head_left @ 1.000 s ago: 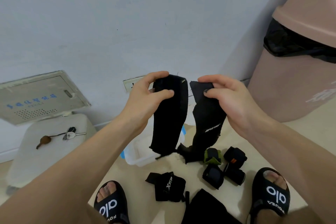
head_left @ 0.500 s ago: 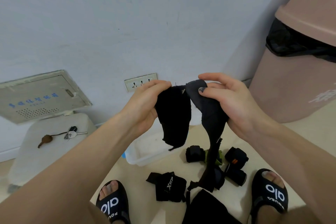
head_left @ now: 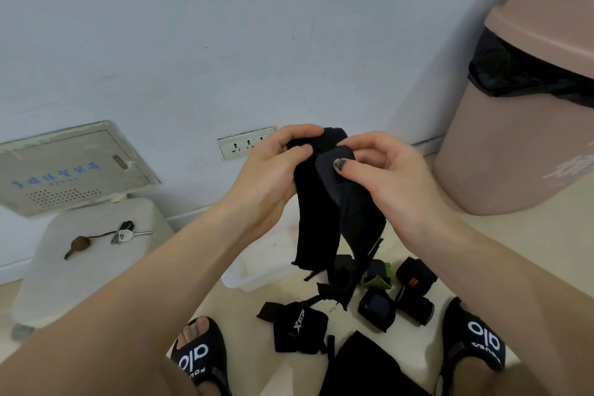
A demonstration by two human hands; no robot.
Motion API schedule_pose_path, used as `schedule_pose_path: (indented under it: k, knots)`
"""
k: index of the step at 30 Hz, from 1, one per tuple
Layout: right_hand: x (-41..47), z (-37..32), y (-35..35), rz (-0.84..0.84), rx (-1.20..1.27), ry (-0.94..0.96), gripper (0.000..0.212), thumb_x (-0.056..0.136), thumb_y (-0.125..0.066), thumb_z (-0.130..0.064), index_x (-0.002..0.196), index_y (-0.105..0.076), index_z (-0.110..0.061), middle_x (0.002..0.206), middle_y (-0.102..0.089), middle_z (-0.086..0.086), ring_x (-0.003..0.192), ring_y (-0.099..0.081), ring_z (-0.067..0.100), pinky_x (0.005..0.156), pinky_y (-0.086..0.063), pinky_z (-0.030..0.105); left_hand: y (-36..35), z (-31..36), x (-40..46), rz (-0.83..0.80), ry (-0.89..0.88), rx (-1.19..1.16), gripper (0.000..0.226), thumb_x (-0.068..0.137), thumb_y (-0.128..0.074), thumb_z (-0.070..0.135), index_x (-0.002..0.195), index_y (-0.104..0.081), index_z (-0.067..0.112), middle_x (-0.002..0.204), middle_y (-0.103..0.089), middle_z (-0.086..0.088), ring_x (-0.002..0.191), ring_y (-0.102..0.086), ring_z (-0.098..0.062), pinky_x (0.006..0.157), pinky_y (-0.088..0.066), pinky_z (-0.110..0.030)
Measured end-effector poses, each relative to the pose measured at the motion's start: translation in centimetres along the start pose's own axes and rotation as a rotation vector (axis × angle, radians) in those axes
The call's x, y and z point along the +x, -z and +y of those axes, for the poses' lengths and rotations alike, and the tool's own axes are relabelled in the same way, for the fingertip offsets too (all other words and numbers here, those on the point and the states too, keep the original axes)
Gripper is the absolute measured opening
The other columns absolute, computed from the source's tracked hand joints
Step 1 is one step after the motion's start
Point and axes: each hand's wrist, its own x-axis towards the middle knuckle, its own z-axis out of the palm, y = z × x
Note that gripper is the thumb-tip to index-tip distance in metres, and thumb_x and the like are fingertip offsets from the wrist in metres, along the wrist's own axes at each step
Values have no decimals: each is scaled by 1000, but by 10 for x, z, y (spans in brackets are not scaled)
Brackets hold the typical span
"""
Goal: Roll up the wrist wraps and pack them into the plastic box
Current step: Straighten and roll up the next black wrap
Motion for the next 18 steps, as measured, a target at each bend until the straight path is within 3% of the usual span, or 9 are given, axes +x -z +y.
schedule_pose_path:
  k: [2, 6, 11, 15, 18]
  knots:
    - [-1, 0, -1, 20, -18, 22, 16, 92, -73, -5, 106, -72, -13, 94, -78, 10, 81, -75, 23, 77, -62, 38, -2, 0, -2, 4, -14, 18, 22, 104, -54, 5, 117, -70, 11, 121, -71, -15, 98, -71, -19, 88, -60, -37]
    - [-2, 0, -2, 56, -8, 18, 11, 93, -73, -6, 101, -72, -14, 92, -78, 7, 82, -76, 23, 76, -62, 38, -4, -2, -7, 22, -71, 148, 11, 101, -62, 13, 100, -74, 13, 98, -71, -5, 92, -66, -18, 99, -53, -54]
    - [-4, -3, -2, 79, 32, 13, 8, 94, -72, -6, 98, -70, -13, 90, -76, 11, 79, -75, 22, 73, -61, 34, -4, -5, -10, 5, -135, 252, 11, 97, -69, 17, 87, -73, 14, 77, -67, 8, 75, -63, -11, 77, -52, -34]
    - [-5, -1, -3, 54, 9, -27, 10, 94, -74, -12, 103, -71, -10, 94, -78, 12, 88, -77, 29, 83, -62, 47, 0, -4, -9, 35, -148, 258, 14, 98, -68, 18, 84, -71, 15, 75, -65, 9, 73, -60, -9, 75, -49, -33]
    - [-5, 0, -1, 38, -9, -57, 8, 96, -71, -15, 100, -74, -9, 93, -79, 11, 91, -76, 31, 86, -60, 44, 2, -3, -8, 50, -125, 214, 14, 98, -67, 18, 87, -71, 10, 81, -66, 2, 77, -60, -15, 77, -48, -35]
